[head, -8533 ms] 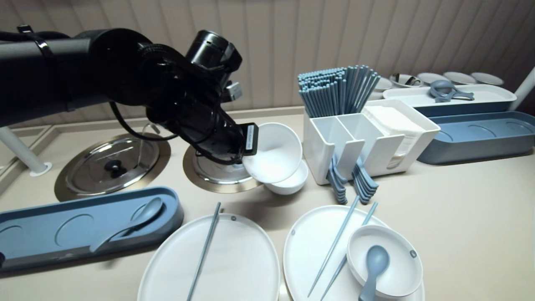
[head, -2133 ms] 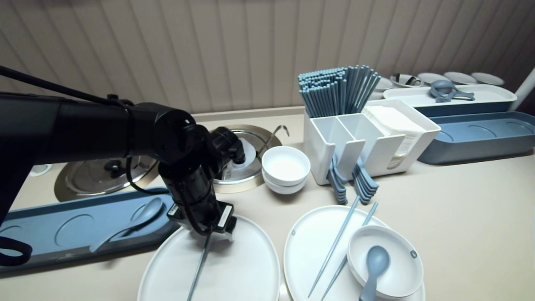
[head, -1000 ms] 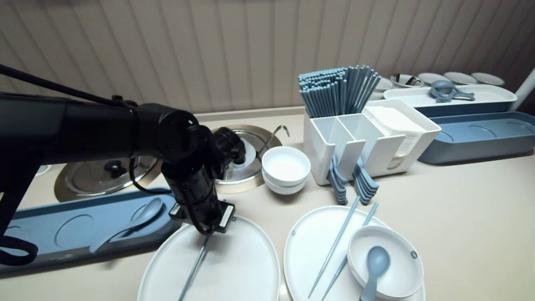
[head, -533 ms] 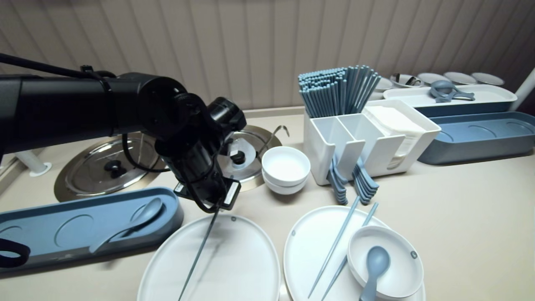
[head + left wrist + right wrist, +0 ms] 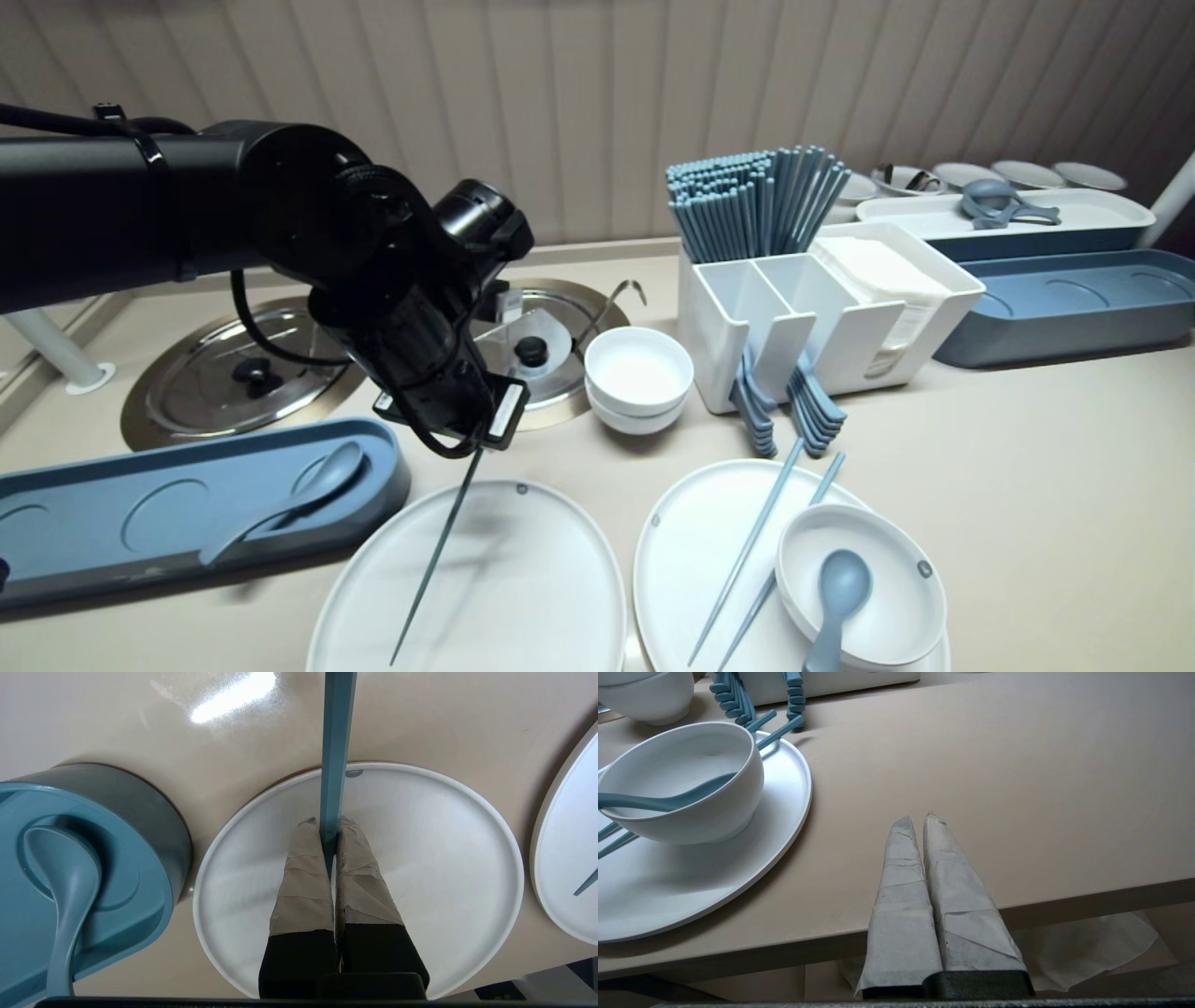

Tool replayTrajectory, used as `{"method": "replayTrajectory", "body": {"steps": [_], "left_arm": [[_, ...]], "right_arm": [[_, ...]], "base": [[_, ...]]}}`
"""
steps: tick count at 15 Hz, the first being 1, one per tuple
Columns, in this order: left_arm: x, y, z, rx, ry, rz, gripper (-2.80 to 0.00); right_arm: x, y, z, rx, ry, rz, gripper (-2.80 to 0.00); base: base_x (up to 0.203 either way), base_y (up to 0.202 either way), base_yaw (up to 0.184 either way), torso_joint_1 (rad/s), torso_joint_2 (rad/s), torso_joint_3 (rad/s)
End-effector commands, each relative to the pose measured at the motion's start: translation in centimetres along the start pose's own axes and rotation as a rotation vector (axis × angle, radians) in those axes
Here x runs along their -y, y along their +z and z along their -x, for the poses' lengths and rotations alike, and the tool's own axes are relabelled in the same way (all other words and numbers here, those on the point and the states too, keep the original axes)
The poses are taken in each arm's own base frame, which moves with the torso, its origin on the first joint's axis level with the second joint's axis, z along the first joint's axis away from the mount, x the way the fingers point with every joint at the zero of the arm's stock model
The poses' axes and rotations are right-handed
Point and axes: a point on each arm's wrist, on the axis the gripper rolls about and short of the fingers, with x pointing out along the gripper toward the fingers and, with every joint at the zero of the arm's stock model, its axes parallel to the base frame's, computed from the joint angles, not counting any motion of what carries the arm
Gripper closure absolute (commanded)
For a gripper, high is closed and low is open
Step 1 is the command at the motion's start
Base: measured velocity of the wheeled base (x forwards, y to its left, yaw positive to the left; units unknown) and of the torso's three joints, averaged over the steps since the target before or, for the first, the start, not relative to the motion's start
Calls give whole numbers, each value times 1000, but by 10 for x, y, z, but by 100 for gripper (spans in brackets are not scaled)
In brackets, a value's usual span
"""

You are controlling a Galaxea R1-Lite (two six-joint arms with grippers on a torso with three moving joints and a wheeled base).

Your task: Put the chopsticks back from the plate

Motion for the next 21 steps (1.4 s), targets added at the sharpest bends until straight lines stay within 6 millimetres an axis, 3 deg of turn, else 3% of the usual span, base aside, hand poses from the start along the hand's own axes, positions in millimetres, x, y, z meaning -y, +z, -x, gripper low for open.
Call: {"method": "replayTrajectory", "body": {"steps": [1, 6, 17, 21], "left_arm": [[-1, -1, 5, 9, 0, 2, 0], [-4, -4, 19, 44, -8, 2, 0], [-4, -6, 10, 7, 3, -1, 0], [-13, -1, 18, 49, 3, 41, 0]], "right_arm": [[0, 0, 0, 1, 0, 0, 0], [0, 0, 0, 1, 0, 0, 0], [0, 0, 0, 1, 1, 0, 0], [0, 0, 0, -1, 1, 0, 0]], "base": [[0, 0, 0, 0, 0, 0], [0, 0, 0, 0, 0, 0], [0, 0, 0, 0, 0, 0], [0, 0, 0, 0, 0, 0]]}}
